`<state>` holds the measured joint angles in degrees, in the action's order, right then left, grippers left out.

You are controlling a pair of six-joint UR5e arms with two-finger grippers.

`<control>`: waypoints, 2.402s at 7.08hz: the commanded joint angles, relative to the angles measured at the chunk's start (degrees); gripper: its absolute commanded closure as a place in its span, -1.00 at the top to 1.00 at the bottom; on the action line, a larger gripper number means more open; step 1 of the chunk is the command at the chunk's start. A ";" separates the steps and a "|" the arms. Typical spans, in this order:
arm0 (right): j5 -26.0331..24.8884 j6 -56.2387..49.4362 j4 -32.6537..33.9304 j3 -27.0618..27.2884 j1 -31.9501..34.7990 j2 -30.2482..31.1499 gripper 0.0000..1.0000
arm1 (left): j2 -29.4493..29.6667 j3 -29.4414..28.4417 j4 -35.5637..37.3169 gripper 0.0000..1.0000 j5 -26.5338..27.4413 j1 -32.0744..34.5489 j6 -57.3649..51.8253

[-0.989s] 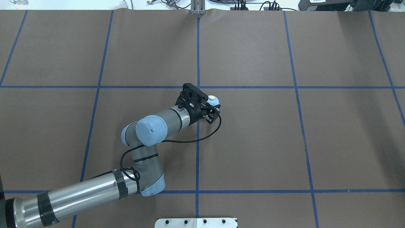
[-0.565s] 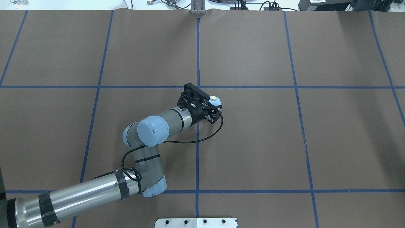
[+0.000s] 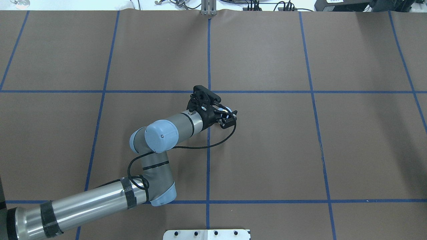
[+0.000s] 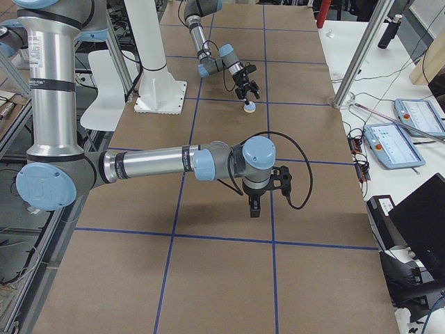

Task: Place and press bell with both arms
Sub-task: 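Open the left gripper to release the bell and lift away, then withdraw the left arm while the right arm reaches toward the bell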

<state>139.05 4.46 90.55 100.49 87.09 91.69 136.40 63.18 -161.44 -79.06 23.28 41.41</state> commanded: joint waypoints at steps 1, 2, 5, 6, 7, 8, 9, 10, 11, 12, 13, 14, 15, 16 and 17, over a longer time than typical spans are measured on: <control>0.17 0.02 0.42 0.40 -0.08 -1.33 1.00 | -0.69 3.51 5.13 1.00 -5.01 4.90 0.86; 0.17 0.02 0.77 0.32 -0.25 -2.82 1.00 | -3.57 8.23 12.13 1.00 -11.84 9.20 3.04; -0.35 12.70 0.34 2.50 -6.46 -7.74 1.00 | -14.19 19.24 26.33 1.00 -35.48 25.80 2.10; -0.70 17.11 0.25 2.69 -9.80 -10.45 1.00 | -16.14 19.87 28.53 1.00 -42.17 31.51 2.09; -1.84 24.20 0.16 3.04 -13.23 -13.52 1.00 | -18.43 22.23 34.46 1.00 -43.45 35.83 -0.17; -3.24 30.10 0.24 3.74 -16.22 -16.51 1.00 | -22.97 23.47 35.74 1.00 -45.47 37.35 -15.68; -5.08 33.73 0.33 3.83 -19.90 -19.15 1.00 | -28.15 24.35 34.97 1.00 -47.92 40.33 -23.66; -7.02 38.73 0.33 3.75 -23.86 -21.35 1.00 | -32.21 25.76 33.31 1.00 -47.25 41.40 -22.53; -7.38 44.17 0.33 3.66 -26.85 -23.73 1.00 | -33.99 26.20 33.99 1.00 -47.50 44.46 -21.82; -9.82 50.14 0.59 3.57 -31.06 -26.01 1.00 | -35.05 26.12 34.00 1.00 -47.42 46.23 -22.25; -12.81 56.47 0.60 3.22 -35.80 -28.30 1.00 | -35.58 26.12 33.91 1.00 -46.64 46.59 -22.08; -15.97 62.53 0.77 2.70 -40.11 -31.37 1.00 | -37.33 26.12 33.21 1.00 -46.11 46.60 -22.08; -18.61 64.77 1.90 2.60 -43.20 -33.05 1.00 | -38.30 25.86 33.21 1.00 -43.32 46.60 -22.25; -22.90 64.88 3.05 1.91 -45.84 -34.20 0.91 | -38.66 25.34 33.38 1.00 -38.85 46.42 -22.25; -23.64 65.84 3.14 -2.19 -46.48 -37.60 0.38 | -38.58 25.24 33.99 1.00 -39.07 46.42 -22.25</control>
<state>117.79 68.95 93.12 101.78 42.50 57.45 98.04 88.68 -127.95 -119.68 69.74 19.18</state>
